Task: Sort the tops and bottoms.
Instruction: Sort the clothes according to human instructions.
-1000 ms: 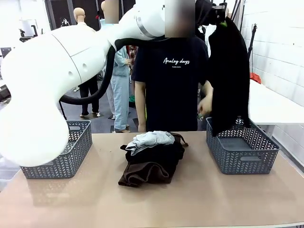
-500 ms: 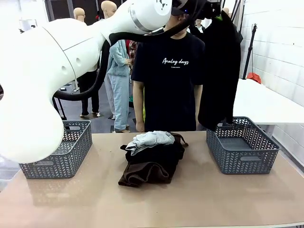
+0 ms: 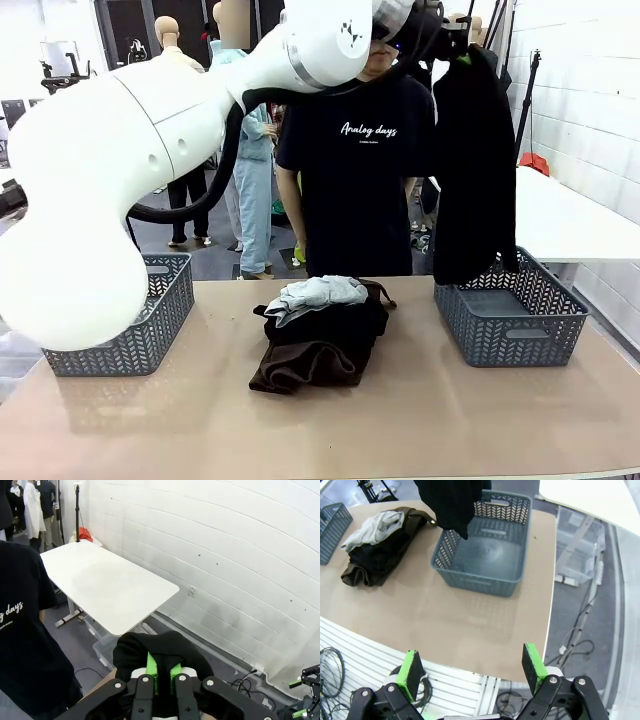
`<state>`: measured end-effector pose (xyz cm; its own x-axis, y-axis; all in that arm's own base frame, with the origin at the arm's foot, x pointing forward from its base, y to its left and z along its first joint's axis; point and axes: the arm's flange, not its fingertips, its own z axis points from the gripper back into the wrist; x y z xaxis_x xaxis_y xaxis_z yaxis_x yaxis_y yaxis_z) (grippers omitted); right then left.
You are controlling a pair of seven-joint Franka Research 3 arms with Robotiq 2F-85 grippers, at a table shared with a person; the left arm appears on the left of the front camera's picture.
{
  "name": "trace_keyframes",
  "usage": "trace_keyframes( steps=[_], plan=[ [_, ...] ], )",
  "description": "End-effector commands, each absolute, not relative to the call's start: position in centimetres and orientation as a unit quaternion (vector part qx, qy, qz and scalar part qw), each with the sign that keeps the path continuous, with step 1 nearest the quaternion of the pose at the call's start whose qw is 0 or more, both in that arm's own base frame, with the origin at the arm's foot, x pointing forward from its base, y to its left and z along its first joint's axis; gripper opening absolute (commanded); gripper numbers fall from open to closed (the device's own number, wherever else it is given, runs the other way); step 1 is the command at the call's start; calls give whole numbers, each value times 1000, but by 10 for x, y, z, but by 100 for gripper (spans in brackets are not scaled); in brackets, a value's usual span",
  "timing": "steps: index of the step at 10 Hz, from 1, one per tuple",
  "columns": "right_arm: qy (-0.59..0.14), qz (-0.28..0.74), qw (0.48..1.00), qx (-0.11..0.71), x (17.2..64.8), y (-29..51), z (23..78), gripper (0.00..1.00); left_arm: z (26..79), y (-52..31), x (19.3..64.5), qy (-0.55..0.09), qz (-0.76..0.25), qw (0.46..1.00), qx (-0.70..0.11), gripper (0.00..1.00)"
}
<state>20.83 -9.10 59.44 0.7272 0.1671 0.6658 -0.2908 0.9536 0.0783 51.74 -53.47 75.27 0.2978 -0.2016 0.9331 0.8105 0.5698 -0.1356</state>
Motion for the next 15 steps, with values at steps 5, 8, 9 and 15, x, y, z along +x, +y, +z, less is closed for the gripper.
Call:
trace_keyframes(
  steps=[5,8,9,15],
  plan=[
    [-343,126,926,89,208,-91,593,100,741,-611,568,-451,-375,720,-371,0],
    [-343,126,926,89,208,-91,593,100,683,-636,571,-394,-383,749,-371,0],
    [-343,126,926,89,208,-91,593,100,663,-644,569,-369,-392,761,-363,0],
    [-343,126,926,89,208,-91,593,100,560,-623,531,-305,-406,793,-336,0]
  ],
)
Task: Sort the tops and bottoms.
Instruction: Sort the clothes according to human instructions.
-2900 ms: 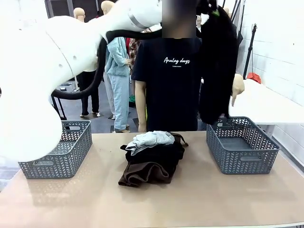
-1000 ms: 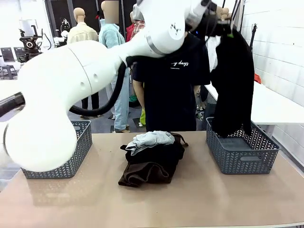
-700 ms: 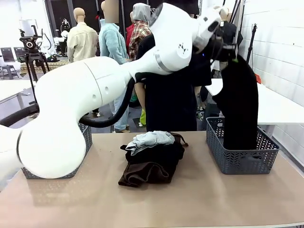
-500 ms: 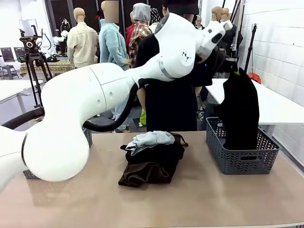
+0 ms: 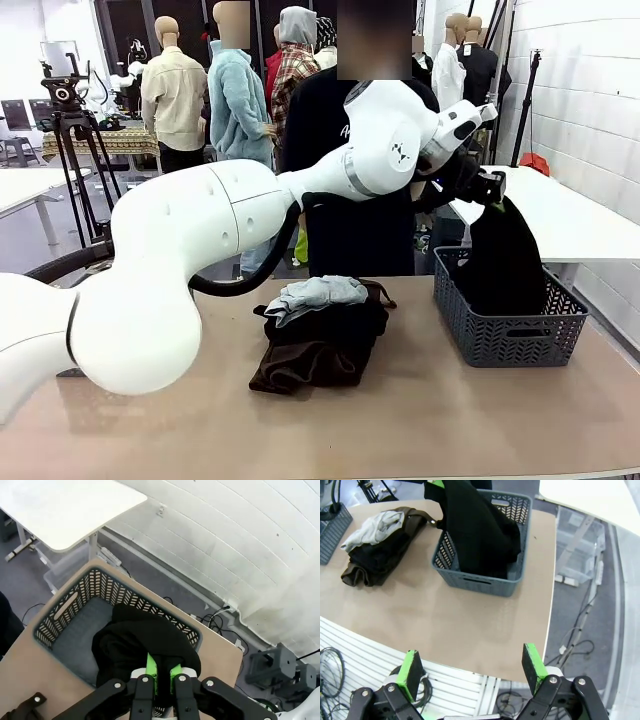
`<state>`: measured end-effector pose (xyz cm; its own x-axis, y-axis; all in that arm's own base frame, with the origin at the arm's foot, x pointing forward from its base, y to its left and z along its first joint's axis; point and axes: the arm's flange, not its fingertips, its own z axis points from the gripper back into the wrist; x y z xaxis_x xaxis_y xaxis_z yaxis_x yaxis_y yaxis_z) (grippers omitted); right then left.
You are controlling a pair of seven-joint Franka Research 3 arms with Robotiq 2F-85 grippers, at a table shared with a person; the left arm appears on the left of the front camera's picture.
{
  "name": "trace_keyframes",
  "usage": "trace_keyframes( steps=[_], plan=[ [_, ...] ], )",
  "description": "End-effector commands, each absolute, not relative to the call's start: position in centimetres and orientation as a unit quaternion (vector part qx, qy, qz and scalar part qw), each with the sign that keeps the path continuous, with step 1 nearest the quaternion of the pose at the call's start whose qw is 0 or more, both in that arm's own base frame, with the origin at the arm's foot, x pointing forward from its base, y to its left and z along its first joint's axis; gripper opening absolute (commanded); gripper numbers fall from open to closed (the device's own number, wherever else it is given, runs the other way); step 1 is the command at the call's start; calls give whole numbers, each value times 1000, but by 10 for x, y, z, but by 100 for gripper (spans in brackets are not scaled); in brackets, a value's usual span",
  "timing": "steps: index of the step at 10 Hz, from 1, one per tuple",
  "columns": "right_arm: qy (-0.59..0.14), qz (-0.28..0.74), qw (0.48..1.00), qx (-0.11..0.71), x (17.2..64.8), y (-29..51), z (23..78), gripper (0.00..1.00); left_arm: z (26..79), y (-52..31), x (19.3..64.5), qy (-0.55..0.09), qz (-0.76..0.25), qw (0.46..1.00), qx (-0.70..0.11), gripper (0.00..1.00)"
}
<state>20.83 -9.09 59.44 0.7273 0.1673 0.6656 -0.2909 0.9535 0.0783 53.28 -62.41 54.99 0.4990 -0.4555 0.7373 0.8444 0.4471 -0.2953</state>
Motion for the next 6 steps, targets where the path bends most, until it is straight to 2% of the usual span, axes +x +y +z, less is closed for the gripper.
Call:
trace_keyframes(
  steps=[1,4,6],
  plan=[
    [-343,126,926,89,208,-91,593,100,560,-623,531,-305,-406,793,-336,0],
    [-343,126,926,89,208,-91,593,100,548,-626,543,-290,-407,798,-338,0],
    [-343,126,926,89,208,-91,593,100,525,-650,567,-313,-410,792,-327,0]
  ],
)
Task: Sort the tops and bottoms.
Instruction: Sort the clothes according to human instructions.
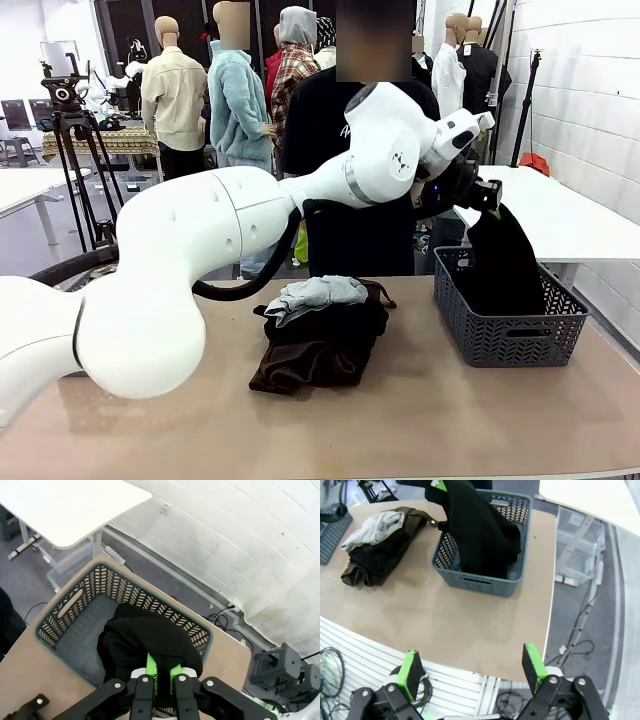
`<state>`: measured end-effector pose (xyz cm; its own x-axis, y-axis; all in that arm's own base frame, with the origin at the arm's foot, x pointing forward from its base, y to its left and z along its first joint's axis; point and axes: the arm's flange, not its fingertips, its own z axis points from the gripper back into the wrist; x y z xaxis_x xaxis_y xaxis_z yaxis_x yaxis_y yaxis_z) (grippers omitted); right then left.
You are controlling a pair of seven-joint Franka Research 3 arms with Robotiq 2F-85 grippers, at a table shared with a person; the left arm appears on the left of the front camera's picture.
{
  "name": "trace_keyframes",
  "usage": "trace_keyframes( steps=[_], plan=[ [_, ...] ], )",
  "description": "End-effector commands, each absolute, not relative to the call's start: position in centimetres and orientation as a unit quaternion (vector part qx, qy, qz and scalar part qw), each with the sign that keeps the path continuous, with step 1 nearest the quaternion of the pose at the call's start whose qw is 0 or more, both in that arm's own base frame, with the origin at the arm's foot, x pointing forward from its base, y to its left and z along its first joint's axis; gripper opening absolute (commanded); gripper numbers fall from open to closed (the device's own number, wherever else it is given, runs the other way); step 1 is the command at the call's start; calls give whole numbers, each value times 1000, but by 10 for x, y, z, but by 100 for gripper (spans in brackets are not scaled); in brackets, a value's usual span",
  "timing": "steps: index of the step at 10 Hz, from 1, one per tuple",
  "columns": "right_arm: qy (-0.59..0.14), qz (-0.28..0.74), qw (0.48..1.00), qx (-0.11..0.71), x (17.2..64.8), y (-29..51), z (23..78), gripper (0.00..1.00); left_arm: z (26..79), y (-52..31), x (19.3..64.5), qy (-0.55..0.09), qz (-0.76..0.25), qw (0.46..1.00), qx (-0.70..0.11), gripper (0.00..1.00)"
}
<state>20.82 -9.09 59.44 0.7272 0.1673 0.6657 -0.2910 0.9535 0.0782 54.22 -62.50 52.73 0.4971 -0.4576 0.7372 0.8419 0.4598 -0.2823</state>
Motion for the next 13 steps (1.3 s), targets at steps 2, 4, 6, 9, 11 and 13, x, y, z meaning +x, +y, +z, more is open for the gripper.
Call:
trace_keyframes(
  steps=[2,4,6,9,11,13],
  plan=[
    [-343,126,926,89,208,-91,593,100,513,-663,577,-322,-417,790,-314,0],
    [-343,126,926,89,208,-91,593,100,499,-674,578,-316,-422,793,-306,0],
    [-343,126,926,89,208,-91,593,100,476,-684,586,-298,-425,807,-283,0],
    [-343,126,926,89,208,-91,593,100,459,-687,596,-275,-421,823,-264,26],
    [-343,126,926,89,208,-91,593,100,456,-689,597,-266,-422,822,-277,65],
    [-343,126,926,89,208,-91,593,100,467,-686,595,-280,-419,811,-296,100]
  ],
)
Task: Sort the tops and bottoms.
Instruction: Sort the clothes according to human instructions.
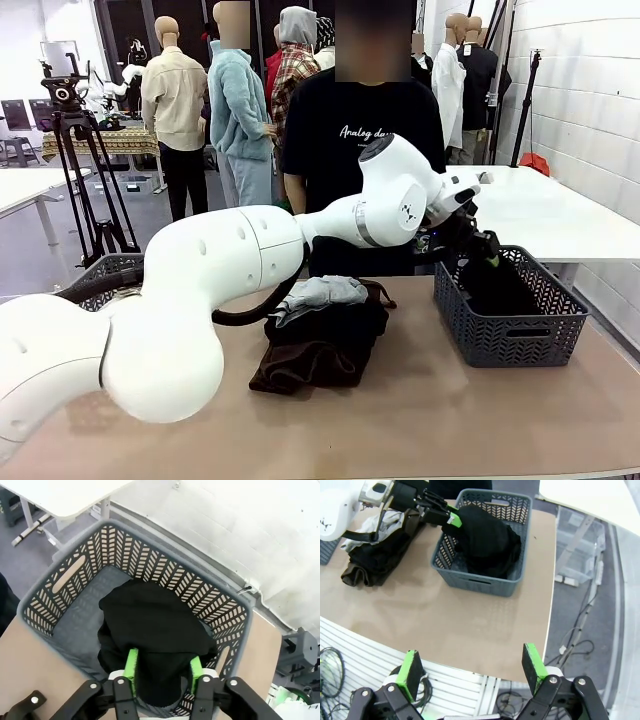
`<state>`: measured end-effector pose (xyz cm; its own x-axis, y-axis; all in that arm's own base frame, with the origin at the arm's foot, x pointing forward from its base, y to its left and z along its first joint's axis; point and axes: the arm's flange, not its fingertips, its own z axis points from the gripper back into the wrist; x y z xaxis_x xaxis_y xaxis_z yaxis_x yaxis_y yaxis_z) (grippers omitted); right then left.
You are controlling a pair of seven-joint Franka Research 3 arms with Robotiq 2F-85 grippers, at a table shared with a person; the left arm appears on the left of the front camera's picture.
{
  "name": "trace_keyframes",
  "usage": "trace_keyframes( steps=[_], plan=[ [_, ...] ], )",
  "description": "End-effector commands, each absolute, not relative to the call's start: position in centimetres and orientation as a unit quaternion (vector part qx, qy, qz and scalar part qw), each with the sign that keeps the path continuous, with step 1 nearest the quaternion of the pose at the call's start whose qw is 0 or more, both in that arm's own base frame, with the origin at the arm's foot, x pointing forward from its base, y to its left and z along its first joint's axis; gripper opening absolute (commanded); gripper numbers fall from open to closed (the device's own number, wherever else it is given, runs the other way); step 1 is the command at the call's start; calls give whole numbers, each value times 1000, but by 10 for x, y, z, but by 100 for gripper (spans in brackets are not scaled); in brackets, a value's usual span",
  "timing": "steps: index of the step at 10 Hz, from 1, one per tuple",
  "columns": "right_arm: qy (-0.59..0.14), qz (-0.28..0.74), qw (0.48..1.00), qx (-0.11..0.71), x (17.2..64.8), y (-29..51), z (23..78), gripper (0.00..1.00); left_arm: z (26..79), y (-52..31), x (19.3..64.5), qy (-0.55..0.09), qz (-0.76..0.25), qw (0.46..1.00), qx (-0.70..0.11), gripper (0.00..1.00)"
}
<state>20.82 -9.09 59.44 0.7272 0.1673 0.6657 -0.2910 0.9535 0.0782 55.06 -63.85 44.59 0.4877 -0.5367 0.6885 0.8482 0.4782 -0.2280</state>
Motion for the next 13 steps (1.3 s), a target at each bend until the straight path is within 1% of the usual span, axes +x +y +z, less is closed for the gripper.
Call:
trace_keyframes(
  steps=[1,2,3,13],
  plan=[
    [-343,126,926,89,208,-91,593,100,479,-682,592,-290,-419,804,-307,100],
    [-343,126,926,89,208,-91,593,100,497,-674,587,-301,-420,796,-316,100],
    [-343,126,926,89,208,-91,593,100,456,-638,549,-282,-422,811,-291,100],
    [-343,126,926,89,208,-91,593,100,456,-638,549,-282,-422,811,-291,100]
  ],
)
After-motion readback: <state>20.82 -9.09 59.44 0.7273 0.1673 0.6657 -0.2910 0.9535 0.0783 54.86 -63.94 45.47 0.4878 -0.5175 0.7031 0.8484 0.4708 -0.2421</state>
